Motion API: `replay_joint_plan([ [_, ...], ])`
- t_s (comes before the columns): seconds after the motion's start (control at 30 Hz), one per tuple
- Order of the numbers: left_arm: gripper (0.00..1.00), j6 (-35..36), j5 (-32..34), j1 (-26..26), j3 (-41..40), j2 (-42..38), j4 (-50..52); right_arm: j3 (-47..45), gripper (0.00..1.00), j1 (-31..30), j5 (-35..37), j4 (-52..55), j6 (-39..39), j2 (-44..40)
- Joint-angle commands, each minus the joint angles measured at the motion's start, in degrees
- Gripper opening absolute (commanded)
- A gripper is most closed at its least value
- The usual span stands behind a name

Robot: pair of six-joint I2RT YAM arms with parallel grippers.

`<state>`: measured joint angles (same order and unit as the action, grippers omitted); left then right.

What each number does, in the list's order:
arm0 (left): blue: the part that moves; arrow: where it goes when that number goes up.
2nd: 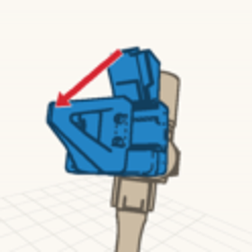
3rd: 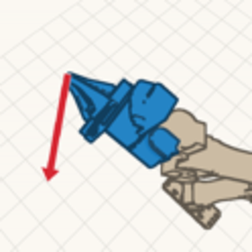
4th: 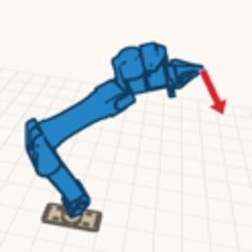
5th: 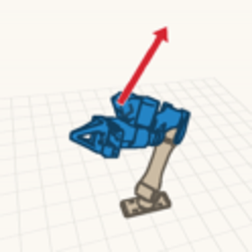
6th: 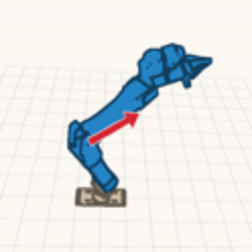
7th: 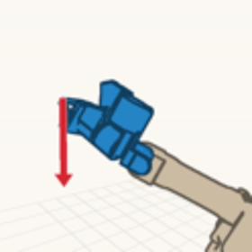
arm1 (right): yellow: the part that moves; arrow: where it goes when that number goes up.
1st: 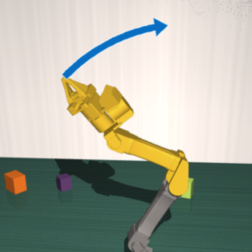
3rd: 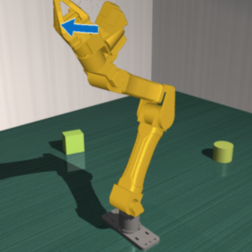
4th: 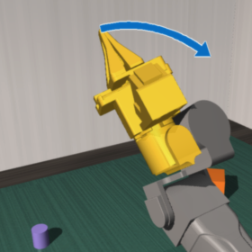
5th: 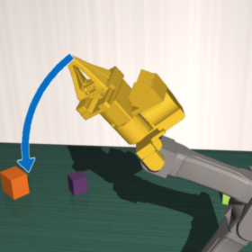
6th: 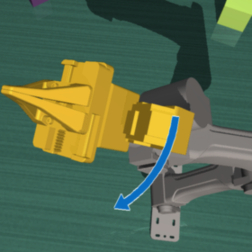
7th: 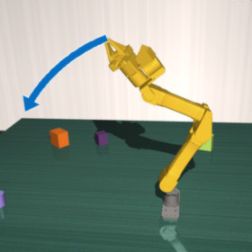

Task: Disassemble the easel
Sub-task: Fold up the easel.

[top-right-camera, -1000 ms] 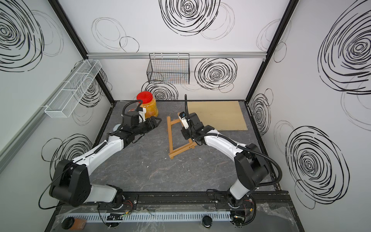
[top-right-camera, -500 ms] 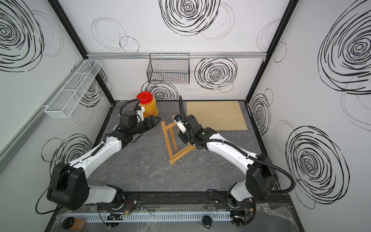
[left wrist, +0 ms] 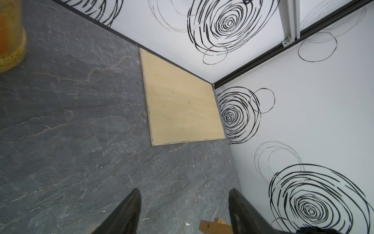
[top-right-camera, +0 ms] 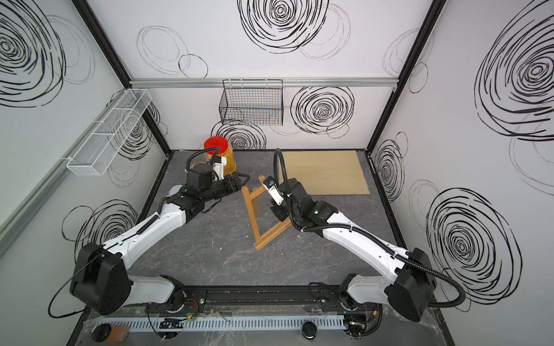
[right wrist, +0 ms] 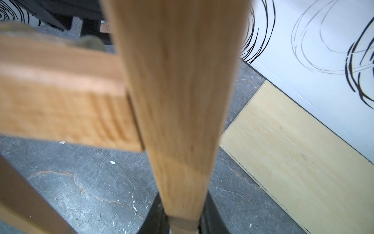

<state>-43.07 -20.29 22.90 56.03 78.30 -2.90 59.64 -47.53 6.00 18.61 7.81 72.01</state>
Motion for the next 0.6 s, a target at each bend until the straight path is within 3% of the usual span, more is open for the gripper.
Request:
replay_joint_plan([
  [0.0,0.71,2.4,0.0,2.8,1.6,-1.6,-0.4,-0.2,0.02,-0.4,0.2,-6.0,-0.5,-3.3],
  [0.57,0.71,7.5,-1.2,10.5,1.4,-6.3,0.1,-10.2,0.03,-0.2,3.5,-22.3,-4.6,-15.2],
])
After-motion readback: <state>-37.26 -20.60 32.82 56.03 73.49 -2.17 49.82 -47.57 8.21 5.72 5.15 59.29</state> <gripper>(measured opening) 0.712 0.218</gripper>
